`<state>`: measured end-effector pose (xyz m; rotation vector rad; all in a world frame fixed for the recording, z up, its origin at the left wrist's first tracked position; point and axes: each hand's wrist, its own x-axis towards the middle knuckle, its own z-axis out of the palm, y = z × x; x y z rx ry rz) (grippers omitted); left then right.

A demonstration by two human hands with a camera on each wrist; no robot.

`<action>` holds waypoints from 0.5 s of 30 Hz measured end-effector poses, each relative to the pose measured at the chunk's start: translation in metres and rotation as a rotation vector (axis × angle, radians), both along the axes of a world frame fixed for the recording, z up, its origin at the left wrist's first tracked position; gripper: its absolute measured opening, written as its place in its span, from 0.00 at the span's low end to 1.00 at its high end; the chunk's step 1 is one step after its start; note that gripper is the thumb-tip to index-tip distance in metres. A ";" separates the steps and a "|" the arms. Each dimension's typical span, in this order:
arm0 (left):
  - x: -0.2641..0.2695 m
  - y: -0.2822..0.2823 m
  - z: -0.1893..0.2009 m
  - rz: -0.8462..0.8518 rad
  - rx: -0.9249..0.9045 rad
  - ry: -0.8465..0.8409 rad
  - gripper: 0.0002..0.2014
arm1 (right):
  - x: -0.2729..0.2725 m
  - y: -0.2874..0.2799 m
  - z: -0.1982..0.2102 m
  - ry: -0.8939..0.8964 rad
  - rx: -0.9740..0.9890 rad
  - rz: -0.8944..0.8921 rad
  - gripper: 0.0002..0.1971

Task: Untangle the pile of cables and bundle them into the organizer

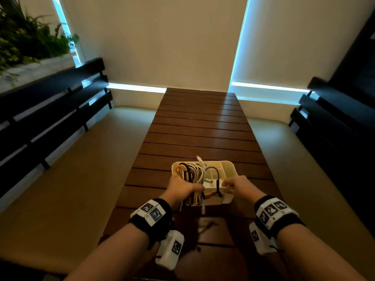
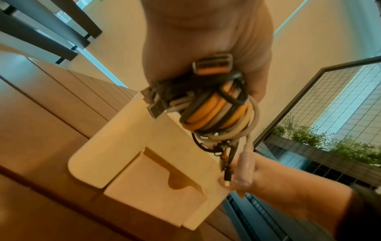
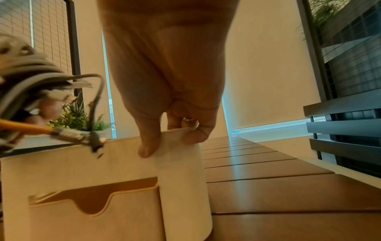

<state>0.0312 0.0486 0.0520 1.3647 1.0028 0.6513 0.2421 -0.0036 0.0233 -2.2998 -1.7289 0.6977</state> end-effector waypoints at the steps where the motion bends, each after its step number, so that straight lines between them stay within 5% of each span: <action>1: 0.001 -0.002 0.004 -0.019 0.011 0.004 0.18 | -0.004 -0.008 0.000 0.007 -0.007 0.001 0.10; 5: 0.008 -0.012 0.017 -0.038 0.006 -0.012 0.17 | -0.022 -0.039 -0.005 -0.073 -0.010 -0.062 0.13; 9: 0.012 -0.008 0.017 -0.077 -0.106 0.032 0.09 | -0.046 -0.077 -0.022 -0.190 0.474 -0.284 0.22; 11: 0.013 -0.002 0.018 -0.057 -0.158 0.054 0.08 | -0.060 -0.092 -0.034 -0.143 0.631 -0.434 0.16; 15: 0.017 0.004 0.018 -0.051 -0.189 0.124 0.18 | -0.084 -0.104 -0.057 -0.011 0.332 -0.202 0.12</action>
